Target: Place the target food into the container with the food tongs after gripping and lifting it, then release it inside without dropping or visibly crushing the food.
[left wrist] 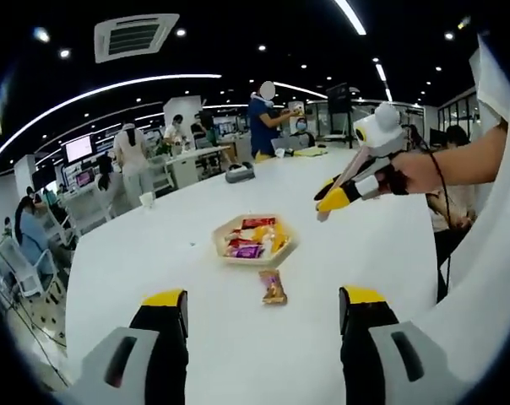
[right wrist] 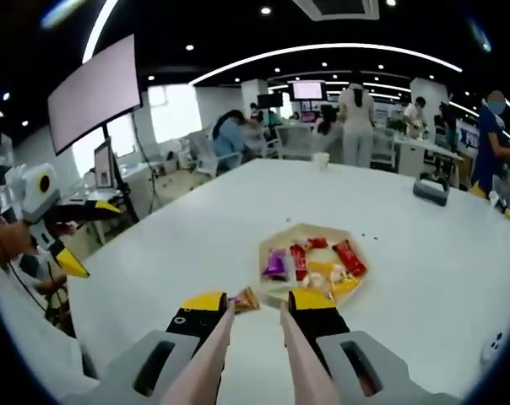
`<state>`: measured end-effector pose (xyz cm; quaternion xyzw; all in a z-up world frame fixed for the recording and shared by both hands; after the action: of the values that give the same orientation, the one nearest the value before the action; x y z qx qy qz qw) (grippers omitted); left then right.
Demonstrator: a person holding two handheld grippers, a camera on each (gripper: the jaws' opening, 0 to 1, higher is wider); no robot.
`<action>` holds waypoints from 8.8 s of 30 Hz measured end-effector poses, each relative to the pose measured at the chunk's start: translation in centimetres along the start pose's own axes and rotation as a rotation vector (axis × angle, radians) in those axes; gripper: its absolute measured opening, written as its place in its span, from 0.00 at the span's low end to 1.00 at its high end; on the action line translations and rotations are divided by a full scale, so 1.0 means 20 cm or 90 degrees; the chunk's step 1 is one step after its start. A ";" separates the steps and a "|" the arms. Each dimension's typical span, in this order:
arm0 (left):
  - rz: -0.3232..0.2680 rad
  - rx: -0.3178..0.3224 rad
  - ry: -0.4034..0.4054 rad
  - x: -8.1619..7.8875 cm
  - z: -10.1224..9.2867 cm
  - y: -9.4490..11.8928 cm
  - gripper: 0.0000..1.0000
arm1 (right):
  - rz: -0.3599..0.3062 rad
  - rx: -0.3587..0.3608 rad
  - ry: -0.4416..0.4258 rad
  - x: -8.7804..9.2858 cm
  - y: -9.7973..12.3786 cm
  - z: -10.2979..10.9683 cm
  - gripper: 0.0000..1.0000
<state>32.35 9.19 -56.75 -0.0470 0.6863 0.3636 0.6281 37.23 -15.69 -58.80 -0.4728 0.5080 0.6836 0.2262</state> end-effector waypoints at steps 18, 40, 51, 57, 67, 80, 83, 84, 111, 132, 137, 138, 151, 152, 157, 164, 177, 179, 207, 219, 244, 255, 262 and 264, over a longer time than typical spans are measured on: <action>-0.044 0.007 0.008 0.03 -0.03 0.01 0.66 | 0.016 -0.024 0.042 -0.05 -0.11 0.06 0.28; -0.037 -0.024 0.039 0.08 -0.02 -0.01 0.73 | 0.081 -0.174 0.263 0.04 -0.46 0.17 0.27; -0.041 -0.055 0.096 0.18 -0.05 -0.07 0.78 | 0.115 -0.407 0.582 0.15 -0.51 0.29 0.25; -0.013 -0.090 0.129 0.23 -0.11 -0.08 0.78 | 0.123 -0.509 0.689 0.22 -0.58 0.31 0.26; 0.009 -0.153 0.158 0.21 -0.17 -0.09 0.76 | 0.093 -0.579 0.769 0.23 -0.64 0.32 0.26; 0.015 -0.207 0.181 0.22 -0.26 -0.07 0.74 | 0.128 -0.635 0.812 0.26 -0.70 0.34 0.25; 0.017 -0.213 0.184 0.23 -0.27 -0.06 0.74 | 0.143 -0.606 0.772 0.26 -0.70 0.34 0.25; 0.017 -0.213 0.187 0.23 -0.27 -0.06 0.73 | 0.144 -0.599 0.766 0.26 -0.70 0.34 0.25; 0.015 -0.191 0.171 0.24 -0.28 0.05 0.68 | 0.214 -0.413 0.494 0.24 -0.68 0.35 0.19; 0.008 -0.114 0.083 0.09 -0.21 0.09 0.73 | 0.110 -0.253 0.228 0.01 -0.37 0.15 0.19; 0.024 -0.074 0.049 0.06 -0.19 0.07 0.78 | 0.071 -0.185 0.135 -0.02 -0.25 0.05 0.19; 0.026 -0.071 0.044 0.05 -0.18 0.07 0.79 | 0.063 -0.167 0.119 -0.02 -0.22 0.02 0.19; -0.019 -0.012 -0.007 -0.04 -0.10 0.03 0.99 | -0.030 -0.011 0.006 -0.05 0.14 -0.15 0.20; -0.029 -0.008 -0.007 -0.05 -0.10 0.03 0.99 | -0.035 -0.004 -0.009 -0.04 0.17 -0.16 0.20; -0.024 0.030 -0.010 -0.03 -0.10 -0.05 0.99 | -0.046 0.037 -0.036 -0.02 0.28 -0.18 0.20; -0.026 0.050 -0.016 -0.05 -0.12 -0.13 0.99 | -0.067 0.093 -0.111 0.04 0.42 -0.23 0.20; -0.064 0.055 0.005 -0.08 -0.10 -0.12 0.99 | -0.077 0.101 -0.108 0.01 0.43 -0.25 0.20; -0.058 0.051 -0.003 -0.07 -0.10 -0.12 0.99 | -0.077 0.098 -0.105 -0.01 0.41 -0.26 0.20; -0.021 -0.074 0.079 0.09 -0.04 0.09 0.97 | -0.046 0.001 0.020 -0.49 -0.25 -0.44 0.20; -0.017 -0.108 0.097 0.10 -0.01 0.13 0.96 | -0.036 -0.021 0.060 -0.65 -0.44 -0.48 0.21; -0.009 -0.131 0.105 0.14 0.03 0.18 0.99 | -0.036 -0.028 0.054 -0.69 -0.52 -0.45 0.25; -0.009 -0.136 0.107 0.14 0.03 0.19 0.99 | -0.032 -0.032 0.064 -0.67 -0.52 -0.42 0.26; -0.010 -0.139 0.104 0.13 0.03 0.20 0.99 | -0.038 -0.034 0.058 -0.68 -0.48 -0.40 0.26; -0.013 -0.140 0.099 0.12 0.02 0.21 0.99 | -0.037 -0.032 0.061 -0.68 -0.47 -0.40 0.26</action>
<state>29.98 13.53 -57.00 -0.1504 0.6886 0.4255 0.5675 53.99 -17.01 -51.67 -0.5250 0.4871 0.6659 0.2092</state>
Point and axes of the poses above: the point that each gripper's makers call its tool centre point, and the gripper's own axes: y roughly backward along the fingers, z roughly to its left, x roughly out of its underside, the point moved 5 cm from there along y, roughly backward along the fingers, and after that the axes turned 8 degrees about x, right-handed, at the moved point
